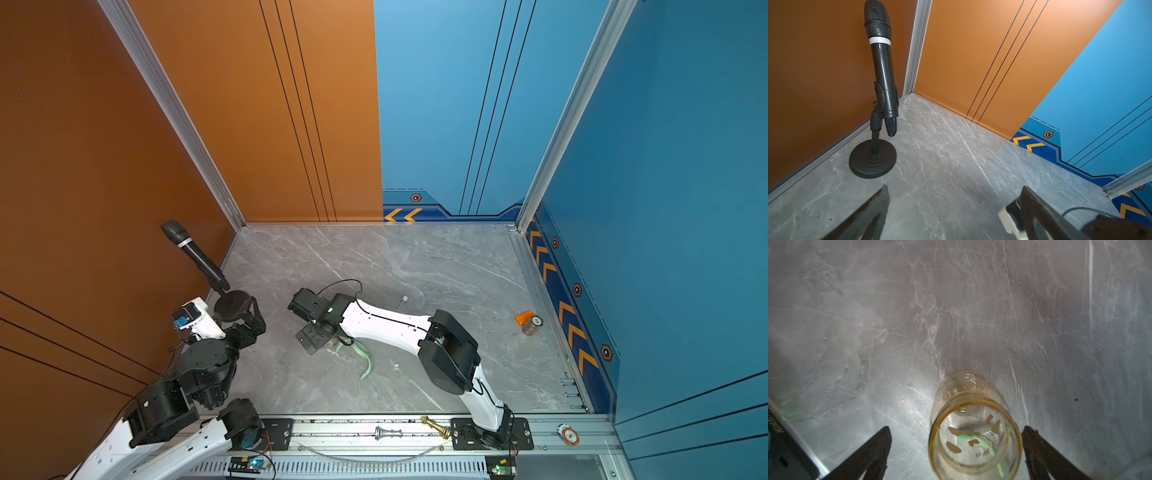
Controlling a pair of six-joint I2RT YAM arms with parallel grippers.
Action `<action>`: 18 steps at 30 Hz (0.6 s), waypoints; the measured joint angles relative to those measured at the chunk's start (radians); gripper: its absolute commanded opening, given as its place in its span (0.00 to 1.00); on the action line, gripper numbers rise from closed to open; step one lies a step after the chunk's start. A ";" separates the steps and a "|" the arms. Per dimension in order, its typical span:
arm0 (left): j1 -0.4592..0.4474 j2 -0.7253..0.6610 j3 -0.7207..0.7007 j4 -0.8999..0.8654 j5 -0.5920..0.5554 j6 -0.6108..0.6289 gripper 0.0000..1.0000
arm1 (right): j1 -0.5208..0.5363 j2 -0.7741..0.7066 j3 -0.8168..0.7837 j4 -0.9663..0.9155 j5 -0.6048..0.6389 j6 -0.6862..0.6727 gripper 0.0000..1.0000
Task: Assemble the baby bottles
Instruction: Pick up the baby bottle from the center of the board.
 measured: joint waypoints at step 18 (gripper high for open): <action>0.001 -0.015 -0.134 0.223 0.171 0.178 0.98 | -0.038 0.021 0.053 -0.120 0.006 -0.005 0.51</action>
